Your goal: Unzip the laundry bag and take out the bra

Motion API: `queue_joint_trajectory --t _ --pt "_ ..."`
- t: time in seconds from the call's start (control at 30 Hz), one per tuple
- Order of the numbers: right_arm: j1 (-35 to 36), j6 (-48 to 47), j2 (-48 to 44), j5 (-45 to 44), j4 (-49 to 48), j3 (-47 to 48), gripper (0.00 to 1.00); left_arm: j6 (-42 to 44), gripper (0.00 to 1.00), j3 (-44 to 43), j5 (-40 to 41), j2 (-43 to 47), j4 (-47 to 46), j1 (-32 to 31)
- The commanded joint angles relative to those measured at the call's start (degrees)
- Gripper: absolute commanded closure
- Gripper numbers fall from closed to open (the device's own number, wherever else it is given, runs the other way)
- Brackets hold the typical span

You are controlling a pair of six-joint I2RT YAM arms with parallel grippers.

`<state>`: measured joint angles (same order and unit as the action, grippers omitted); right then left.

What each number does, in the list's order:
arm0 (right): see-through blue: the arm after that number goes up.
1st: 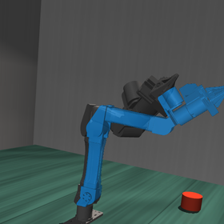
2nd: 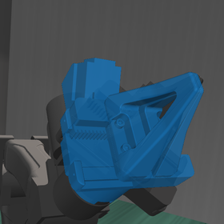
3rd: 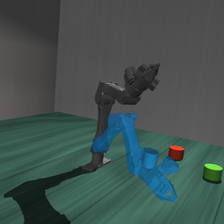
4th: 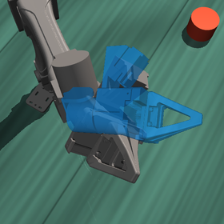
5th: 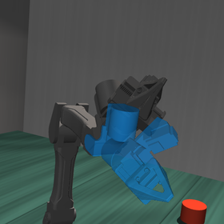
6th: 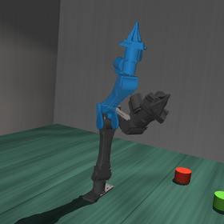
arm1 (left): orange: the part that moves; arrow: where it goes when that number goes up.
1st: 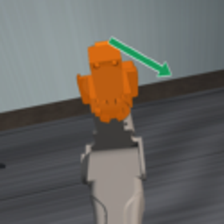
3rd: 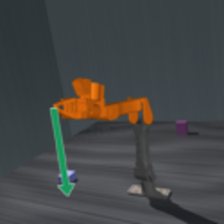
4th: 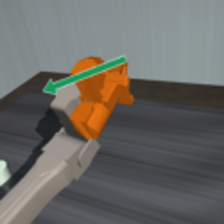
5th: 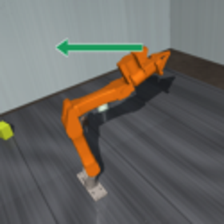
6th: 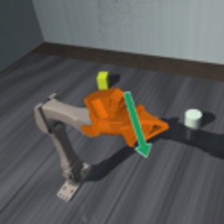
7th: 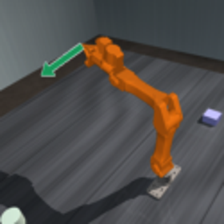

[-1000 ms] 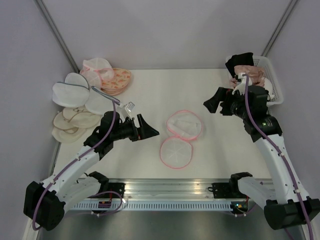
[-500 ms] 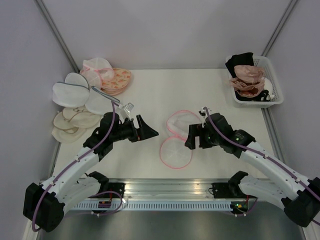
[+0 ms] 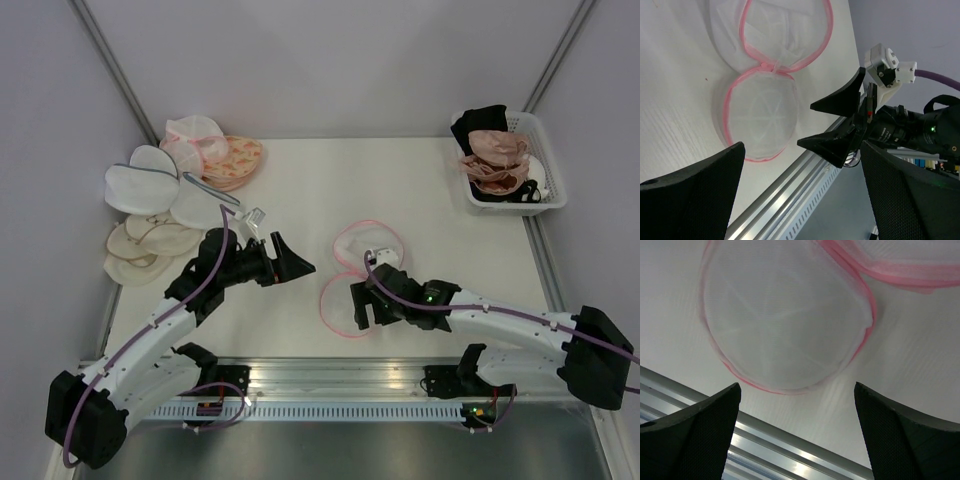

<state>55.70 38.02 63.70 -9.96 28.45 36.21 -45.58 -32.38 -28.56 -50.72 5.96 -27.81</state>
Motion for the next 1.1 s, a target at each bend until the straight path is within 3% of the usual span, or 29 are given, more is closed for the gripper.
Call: queue_joint_trajectory --t 0.0,0.23,0.37,0.63,0.8,0.87,0.9,1.0,1.03,1.07 --pt "3.7 2.1 4.7 -7.5 -2.7 4.7 0.02 0.1 0.00 0.4 1.2 0.4 -0.3 0.2" --pt "16.5 -1.1 14.7 -9.6 -3.6 11.6 0.02 0.1 0.00 0.8 2.1 1.9 0.4 0.2" --pt "17.2 -6.5 16.9 -4.5 -5.9 12.2 0.02 0.3 0.00 1.1 2.5 3.1 1.1 0.2" --pt "17.2 -14.8 22.1 -2.6 -7.8 12.7 0.02 0.4 0.01 1.8 3.2 4.2 1.7 0.2" --pt "17.1 -15.8 25.4 0.9 -13.1 10.8 0.03 0.4 0.00 2.1 3.6 5.1 2.3 0.2" --pt "16.9 -15.9 26.7 2.0 -14.1 10.4 0.07 0.6 0.00 2.1 4.0 5.9 2.9 0.2" --pt "16.9 -15.8 27.1 2.4 -15.1 10.0 0.11 0.8 0.00 2.1 4.4 6.2 3.4 0.2" --pt "16.2 -15.6 29.4 3.6 -15.3 10.2 0.62 1.0 0.00 2.1 4.9 7.1 4.3 0.2" --pt "15.8 -15.3 30.2 3.7 -15.2 10.2 0.92 1.0 0.00 2.0 5.2 7.4 4.4 0.3" --pt "15.8 -15.0 30.5 3.8 -15.3 10.2 0.99 1.1 0.00 1.9 5.3 7.6 4.8 0.3"
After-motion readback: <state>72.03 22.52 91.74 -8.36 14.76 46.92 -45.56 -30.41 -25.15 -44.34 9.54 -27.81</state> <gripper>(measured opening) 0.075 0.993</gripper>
